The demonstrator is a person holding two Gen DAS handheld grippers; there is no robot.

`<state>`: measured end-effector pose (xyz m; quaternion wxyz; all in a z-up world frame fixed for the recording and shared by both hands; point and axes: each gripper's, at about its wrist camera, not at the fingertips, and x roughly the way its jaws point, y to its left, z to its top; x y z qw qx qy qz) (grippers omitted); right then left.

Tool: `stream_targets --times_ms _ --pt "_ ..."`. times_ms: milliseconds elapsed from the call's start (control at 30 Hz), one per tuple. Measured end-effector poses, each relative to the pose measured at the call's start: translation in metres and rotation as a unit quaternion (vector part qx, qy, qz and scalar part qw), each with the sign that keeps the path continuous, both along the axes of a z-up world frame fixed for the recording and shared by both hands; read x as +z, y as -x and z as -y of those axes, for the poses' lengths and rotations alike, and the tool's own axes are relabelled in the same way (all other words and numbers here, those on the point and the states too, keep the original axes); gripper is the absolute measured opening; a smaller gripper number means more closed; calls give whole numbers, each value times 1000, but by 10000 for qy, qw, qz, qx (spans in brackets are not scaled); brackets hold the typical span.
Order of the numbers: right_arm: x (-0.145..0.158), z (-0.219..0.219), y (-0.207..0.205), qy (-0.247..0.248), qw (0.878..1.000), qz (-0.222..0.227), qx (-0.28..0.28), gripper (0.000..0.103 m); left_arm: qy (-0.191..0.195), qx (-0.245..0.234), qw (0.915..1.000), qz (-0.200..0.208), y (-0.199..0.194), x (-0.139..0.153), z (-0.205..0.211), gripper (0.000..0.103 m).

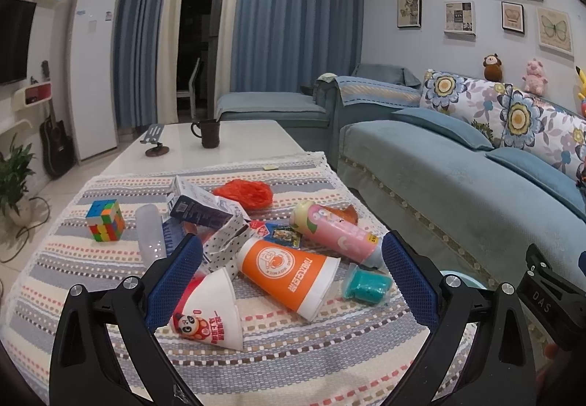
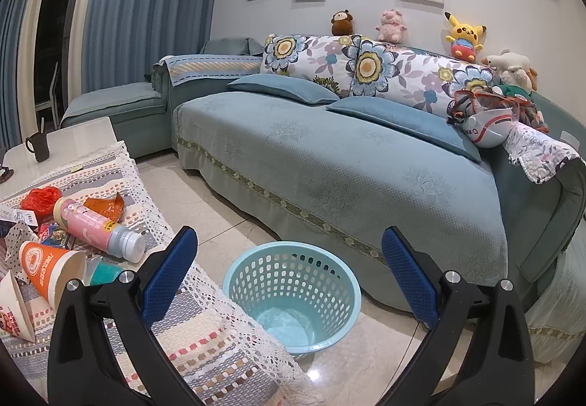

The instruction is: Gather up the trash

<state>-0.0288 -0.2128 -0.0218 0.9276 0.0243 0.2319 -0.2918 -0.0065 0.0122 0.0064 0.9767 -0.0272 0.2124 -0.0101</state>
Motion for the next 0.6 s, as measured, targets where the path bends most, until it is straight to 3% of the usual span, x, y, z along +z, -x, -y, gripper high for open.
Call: stream_targets --times_ms 600 --pt "-3 -2 0 -1 10000 -41 50 95 10 22 10000 -31 0 -2 -1 95"
